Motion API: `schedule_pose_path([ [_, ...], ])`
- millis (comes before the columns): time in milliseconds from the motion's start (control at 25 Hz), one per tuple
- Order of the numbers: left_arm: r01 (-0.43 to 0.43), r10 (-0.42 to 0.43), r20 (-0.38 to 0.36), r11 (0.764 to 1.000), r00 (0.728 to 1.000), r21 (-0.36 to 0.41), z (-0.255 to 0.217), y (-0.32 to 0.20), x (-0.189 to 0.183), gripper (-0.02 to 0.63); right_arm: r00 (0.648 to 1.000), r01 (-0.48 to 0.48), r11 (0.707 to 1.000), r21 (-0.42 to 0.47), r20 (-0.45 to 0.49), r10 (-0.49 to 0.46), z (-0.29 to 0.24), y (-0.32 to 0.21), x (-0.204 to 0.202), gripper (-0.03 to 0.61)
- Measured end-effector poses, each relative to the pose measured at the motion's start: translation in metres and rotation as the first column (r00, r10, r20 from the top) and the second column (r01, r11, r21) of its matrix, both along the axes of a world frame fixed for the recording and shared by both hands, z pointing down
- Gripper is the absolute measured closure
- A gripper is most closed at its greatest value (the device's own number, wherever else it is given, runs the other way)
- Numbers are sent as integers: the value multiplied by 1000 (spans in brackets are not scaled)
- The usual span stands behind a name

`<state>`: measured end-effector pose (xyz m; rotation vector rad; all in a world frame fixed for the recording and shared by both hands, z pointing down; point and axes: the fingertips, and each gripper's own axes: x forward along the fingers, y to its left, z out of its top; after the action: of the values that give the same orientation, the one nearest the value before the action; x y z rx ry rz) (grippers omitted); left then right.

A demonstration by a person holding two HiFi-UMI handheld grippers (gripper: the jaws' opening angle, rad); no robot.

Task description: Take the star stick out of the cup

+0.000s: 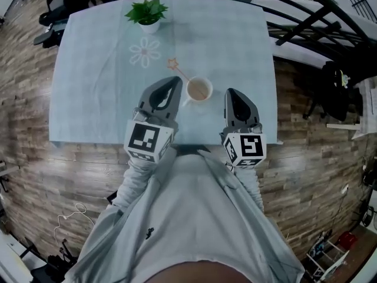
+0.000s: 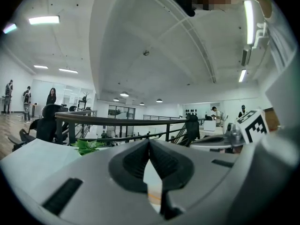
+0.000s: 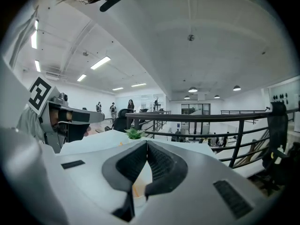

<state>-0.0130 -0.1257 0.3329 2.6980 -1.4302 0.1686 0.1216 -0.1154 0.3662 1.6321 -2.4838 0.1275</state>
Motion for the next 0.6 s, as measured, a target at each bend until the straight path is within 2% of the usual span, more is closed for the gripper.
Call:
schedule_pose_path([
  [320,42,-42,5,998,999,-39,3,-34,12,594,996,86,996,-39,-2,-86,4,-40,4,563],
  [600,37,-36,13,997,999,-73,13,-41,6,594,996,89,994,-59,11,-88,11,-53,-2,563],
])
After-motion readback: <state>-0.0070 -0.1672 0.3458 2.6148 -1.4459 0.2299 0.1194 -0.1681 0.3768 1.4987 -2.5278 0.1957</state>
